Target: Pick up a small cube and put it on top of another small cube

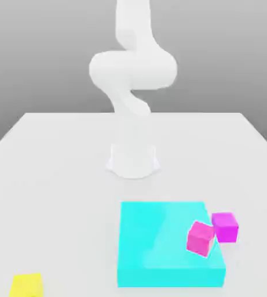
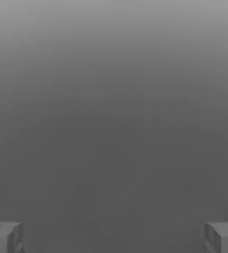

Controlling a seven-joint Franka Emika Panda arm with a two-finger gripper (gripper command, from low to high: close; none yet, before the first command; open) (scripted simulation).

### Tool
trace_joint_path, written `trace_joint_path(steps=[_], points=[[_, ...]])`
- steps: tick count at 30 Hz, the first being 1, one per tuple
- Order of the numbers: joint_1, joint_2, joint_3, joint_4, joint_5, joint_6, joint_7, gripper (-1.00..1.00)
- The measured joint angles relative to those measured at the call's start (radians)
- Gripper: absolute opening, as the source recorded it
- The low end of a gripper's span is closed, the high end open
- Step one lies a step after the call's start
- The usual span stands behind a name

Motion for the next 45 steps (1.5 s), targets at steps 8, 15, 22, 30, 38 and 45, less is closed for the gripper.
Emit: trace_joint_path(steps=[8,15,22,30,38,45], points=[[-0.16,0.297,0.063,0.015,-0.064,0.077,0.3,0.0],[-0.25,0.551,0.068,0.028,-0.123,0.142,0.559,0.0],[-0.314,0.801,0.037,0.04,-0.128,0.211,0.78,0.0],[-0.351,1.077,0.002,0.052,-0.018,0.302,0.944,0.0],[-0.352,1.242,-0.005,0.083,-0.01,0.423,0.96,-1.0],[-0.356,1.149,0.0,0.064,-0.005,0.35,0.957,-1.0]])
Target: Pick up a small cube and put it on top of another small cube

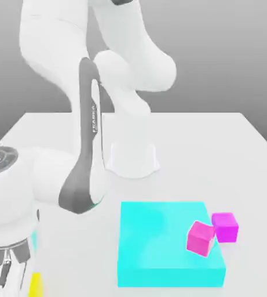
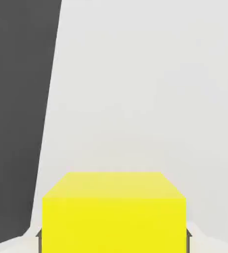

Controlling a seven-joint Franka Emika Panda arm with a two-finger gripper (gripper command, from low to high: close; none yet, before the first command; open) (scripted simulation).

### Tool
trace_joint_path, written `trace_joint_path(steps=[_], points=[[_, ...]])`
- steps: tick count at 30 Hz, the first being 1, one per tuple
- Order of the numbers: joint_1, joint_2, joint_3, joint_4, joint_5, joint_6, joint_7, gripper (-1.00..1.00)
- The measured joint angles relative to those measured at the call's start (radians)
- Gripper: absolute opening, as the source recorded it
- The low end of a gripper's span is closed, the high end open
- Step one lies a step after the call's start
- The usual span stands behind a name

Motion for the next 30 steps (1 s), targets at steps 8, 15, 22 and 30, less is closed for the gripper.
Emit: trace_joint_path(steps=[8,15,22,30], points=[[0.124,-0.237,0.202,-0.184,0.045,-0.04,-0.09,-1.0],[0.467,-0.471,0.424,-0.427,0.124,-0.027,-0.224,-1.0],[0.523,-0.451,0.466,-0.512,0.013,0.066,-0.171,-1.0],[0.549,-0.313,0.404,-0.51,-0.174,0.181,-0.037,1.0]])
